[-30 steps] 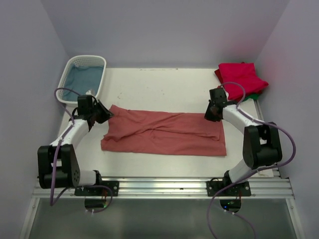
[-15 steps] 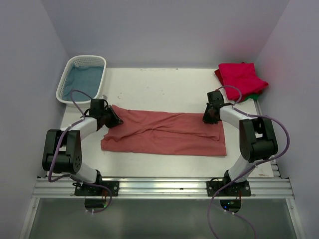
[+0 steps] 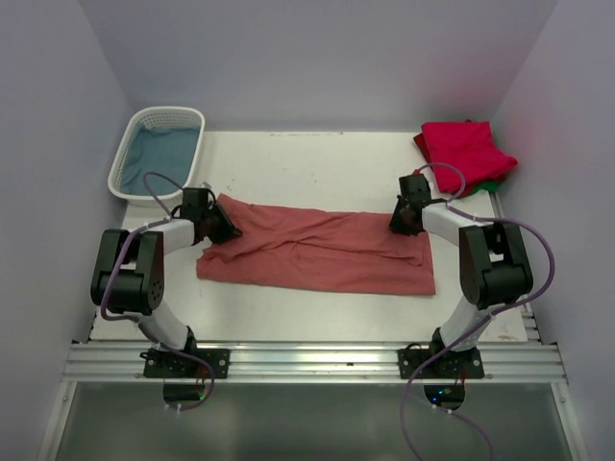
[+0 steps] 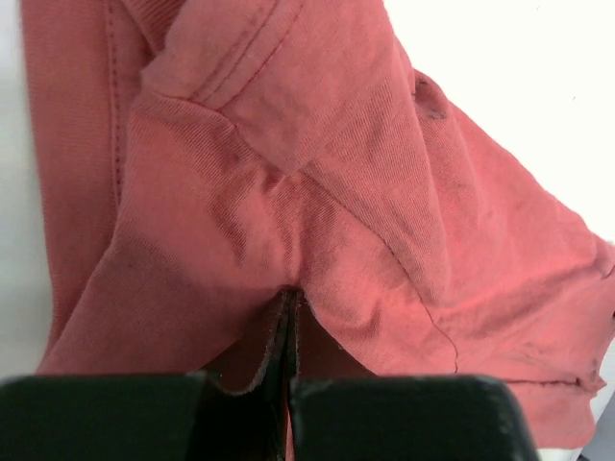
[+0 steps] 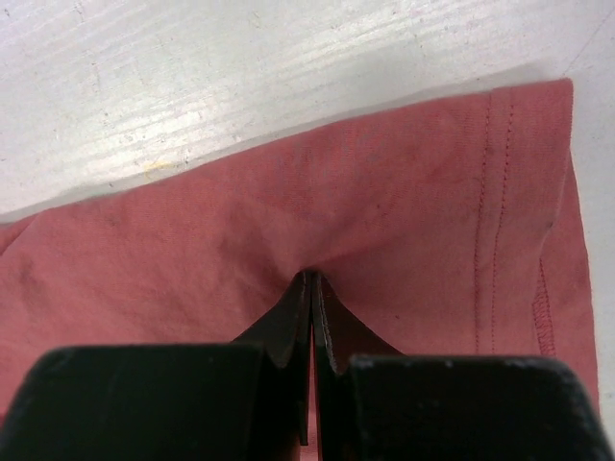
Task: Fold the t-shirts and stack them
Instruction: Fold the tshirt
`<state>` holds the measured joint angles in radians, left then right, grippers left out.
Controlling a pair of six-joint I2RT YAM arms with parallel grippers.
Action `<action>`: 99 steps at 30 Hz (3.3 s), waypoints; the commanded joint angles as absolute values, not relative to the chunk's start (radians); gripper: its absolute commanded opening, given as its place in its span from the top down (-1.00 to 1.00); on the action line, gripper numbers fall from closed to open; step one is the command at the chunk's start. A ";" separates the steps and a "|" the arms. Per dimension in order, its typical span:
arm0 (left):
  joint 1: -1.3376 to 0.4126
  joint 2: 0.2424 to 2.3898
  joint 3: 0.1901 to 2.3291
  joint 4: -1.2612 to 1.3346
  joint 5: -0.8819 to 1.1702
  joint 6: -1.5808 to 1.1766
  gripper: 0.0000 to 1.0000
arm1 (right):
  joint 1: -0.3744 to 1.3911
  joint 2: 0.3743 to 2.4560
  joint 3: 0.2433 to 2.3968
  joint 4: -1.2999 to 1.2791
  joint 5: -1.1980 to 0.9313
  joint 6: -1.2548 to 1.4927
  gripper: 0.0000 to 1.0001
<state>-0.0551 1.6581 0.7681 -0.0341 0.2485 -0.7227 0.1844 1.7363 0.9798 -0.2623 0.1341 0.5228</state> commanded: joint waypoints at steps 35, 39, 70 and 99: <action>-0.081 2.626 1.965 0.061 0.705 -0.790 1.00 | 1.173 1.675 0.758 -0.620 0.137 1.018 1.00; -0.094 2.642 2.006 0.083 0.770 -0.793 1.00 | 1.250 1.680 0.747 -0.626 0.123 1.084 1.00; -0.126 1.649 1.094 0.104 0.417 -0.655 0.78 | 0.637 2.059 1.903 -0.647 0.167 0.345 1.00; -0.166 1.542 0.732 0.233 0.430 -0.660 0.95 | 0.566 2.602 2.468 -0.695 -0.402 0.200 -0.19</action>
<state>-0.1596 1.5360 0.7551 0.1417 0.4152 -0.6537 0.5304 2.5923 2.3955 -0.6518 -0.4099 0.2546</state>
